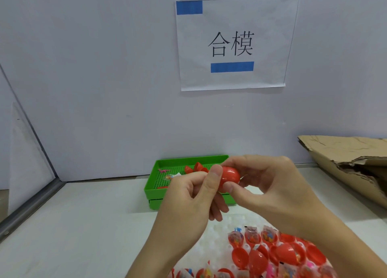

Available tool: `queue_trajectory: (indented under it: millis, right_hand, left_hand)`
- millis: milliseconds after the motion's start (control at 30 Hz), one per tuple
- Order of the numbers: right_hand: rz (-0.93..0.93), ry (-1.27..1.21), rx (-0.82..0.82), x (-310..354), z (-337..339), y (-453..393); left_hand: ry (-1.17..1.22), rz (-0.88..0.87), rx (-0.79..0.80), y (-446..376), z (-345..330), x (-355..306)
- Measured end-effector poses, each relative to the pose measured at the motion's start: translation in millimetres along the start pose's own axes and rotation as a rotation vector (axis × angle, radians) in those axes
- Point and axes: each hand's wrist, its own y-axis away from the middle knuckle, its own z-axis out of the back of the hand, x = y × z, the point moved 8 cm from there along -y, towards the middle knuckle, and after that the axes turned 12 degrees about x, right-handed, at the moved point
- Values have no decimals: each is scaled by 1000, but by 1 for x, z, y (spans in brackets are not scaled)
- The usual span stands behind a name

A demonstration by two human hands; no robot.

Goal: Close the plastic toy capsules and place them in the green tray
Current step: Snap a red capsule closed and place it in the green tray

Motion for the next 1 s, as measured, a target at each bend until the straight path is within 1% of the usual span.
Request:
queue_trajectory:
  millis: [167,333,433,500,600,733,1000]
  right_hand:
    - [-46,-187,-106,-7,16,4]
    - [-54,-232,-10,1,7,3]
    - [-55,-237,50,8,4,2]
    - [-53,-254,60,10,4,3]
    - [-51,-273,5,11,10,3]
    - [-14,-221,-44,15,15,3]
    - [29,-275,-97,20,16,3]
  left_hand:
    - [-162,-108,-37,6,14,-12]
    - [-161,-244,-77,8,11,-31]
    - [-126,-235,-82,9,13,-31]
    - [-101,-229,-76,10,14,-32]
    - [-49,-242,-75,10,14,-34]
    - [62,-254,-65,10,14,-34]
    - [95,-237,-46,11,12,-36]
